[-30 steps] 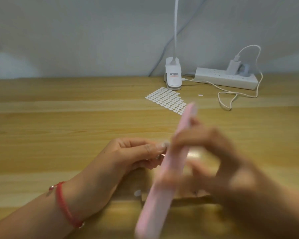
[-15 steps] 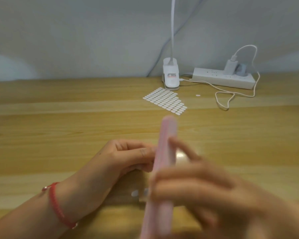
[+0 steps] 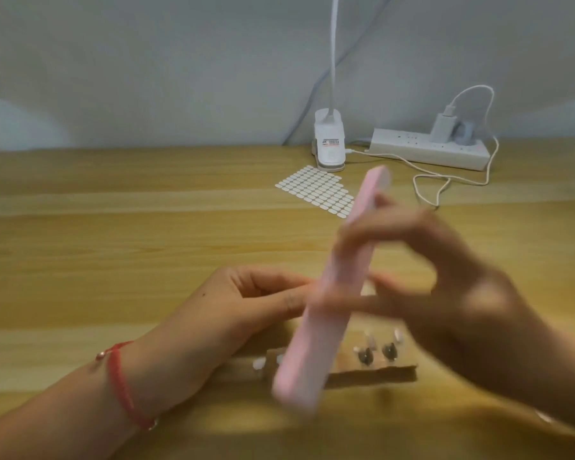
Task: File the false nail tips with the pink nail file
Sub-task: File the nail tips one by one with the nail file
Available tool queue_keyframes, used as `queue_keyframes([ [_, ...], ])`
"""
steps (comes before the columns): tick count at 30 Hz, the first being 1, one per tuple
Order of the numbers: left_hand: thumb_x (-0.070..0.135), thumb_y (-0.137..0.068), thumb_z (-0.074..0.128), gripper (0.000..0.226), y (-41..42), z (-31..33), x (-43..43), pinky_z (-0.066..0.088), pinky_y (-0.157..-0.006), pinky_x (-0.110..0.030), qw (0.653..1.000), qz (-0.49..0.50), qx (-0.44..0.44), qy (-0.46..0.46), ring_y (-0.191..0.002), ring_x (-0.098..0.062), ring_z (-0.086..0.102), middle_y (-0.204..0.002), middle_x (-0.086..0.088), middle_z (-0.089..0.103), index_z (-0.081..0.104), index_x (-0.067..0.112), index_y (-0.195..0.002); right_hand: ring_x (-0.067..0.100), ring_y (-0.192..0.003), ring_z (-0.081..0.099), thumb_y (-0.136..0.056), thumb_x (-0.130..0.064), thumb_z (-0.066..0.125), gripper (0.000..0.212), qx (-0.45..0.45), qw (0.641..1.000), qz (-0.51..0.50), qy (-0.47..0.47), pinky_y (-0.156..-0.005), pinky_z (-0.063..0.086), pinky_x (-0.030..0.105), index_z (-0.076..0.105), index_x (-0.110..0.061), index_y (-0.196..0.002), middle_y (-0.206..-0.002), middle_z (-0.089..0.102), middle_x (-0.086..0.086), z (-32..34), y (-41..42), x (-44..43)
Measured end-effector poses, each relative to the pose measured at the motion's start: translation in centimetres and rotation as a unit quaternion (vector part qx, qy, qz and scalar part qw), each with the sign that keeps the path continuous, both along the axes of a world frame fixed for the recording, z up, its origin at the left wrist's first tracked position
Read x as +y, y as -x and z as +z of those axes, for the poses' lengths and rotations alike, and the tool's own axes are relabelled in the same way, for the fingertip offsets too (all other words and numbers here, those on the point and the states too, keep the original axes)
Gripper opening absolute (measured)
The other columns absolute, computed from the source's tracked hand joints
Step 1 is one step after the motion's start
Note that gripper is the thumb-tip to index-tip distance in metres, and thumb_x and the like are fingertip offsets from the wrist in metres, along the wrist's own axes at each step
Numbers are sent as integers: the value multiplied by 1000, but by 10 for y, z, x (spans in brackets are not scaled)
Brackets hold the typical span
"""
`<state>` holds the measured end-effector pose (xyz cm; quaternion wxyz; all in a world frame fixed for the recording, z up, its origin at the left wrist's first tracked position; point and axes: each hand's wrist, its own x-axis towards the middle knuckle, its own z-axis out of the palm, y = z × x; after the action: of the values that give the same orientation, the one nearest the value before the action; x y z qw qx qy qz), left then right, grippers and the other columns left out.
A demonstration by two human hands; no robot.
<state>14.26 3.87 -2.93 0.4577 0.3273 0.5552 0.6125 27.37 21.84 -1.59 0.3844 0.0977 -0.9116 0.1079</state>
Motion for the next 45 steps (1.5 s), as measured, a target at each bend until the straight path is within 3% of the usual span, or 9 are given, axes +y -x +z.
queue_keyframes([
  [4,28,-49,81,36,-2,-2,3,48,-56,-11,998,60,5,-7,-64,-3,66,-78,0,75,80,20,-84,32,-111,56,-93,15,52,45,-45,998,16,50,-101,47,34,68,-21,-115,-115,55,13,1,-4,-5],
  [7,36,-58,74,35,-7,-6,3,52,-66,-18,992,106,38,-49,-79,-9,68,-88,-3,76,79,19,-89,-3,-125,48,-95,-12,61,24,-116,974,158,117,-109,33,13,60,-23,-116,-127,51,-23,-19,-16,-43],
  [12,29,-66,78,24,-12,-10,4,48,-66,-17,965,126,203,-106,-76,-6,63,-85,8,70,78,27,-90,26,-115,56,-90,10,58,45,-41,998,48,22,-109,40,42,70,-25,-116,-115,57,7,1,-7,-18],
  [15,37,-66,78,28,-10,-11,6,48,-75,-20,959,162,210,-104,-83,-10,63,-89,8,72,77,32,-93,37,-108,57,-85,19,57,51,-54,998,-17,42,-98,47,37,63,-20,-118,-116,56,13,1,0,-1],
  [21,42,-68,75,25,-8,-14,5,45,-80,-17,936,200,266,-116,-92,-6,64,-90,12,71,75,36,-92,-1,-131,40,-90,-1,61,46,-107,975,159,111,-114,23,14,53,-27,-128,-128,43,-27,-19,-12,-33],
  [26,39,-72,65,29,-12,-15,4,42,-80,-10,912,194,336,-130,-92,-3,61,-90,17,68,71,40,-101,34,-110,55,-88,20,55,48,-12,998,-54,39,-95,48,45,60,-14,-121,-113,55,16,1,2,7],
  [33,37,-74,76,13,-5,-16,7,41,-82,-9,920,232,297,-107,-93,-5,63,-87,15,71,77,36,-87,4,-124,45,-87,8,62,30,-112,985,131,28,-116,31,34,66,-9,-112,-122,58,0,-24,-11,-32],
  [39,47,-73,72,20,-7,-14,5,44,-82,-16,922,203,313,-105,-95,-10,62,-89,15,70,74,41,-92,42,-106,55,-83,22,52,52,12,1000,16,12,-94,48,52,61,-16,-117,-111,51,15,-2,2,9],
  [45,40,-72,72,17,-5,-16,6,43,-82,-19,930,202,295,-88,-94,-9,62,-87,16,70,76,38,-88,40,-107,56,-87,17,53,54,-6,999,26,25,-95,46,53,70,-28,-112,-112,52,14,-13,2,11],
])
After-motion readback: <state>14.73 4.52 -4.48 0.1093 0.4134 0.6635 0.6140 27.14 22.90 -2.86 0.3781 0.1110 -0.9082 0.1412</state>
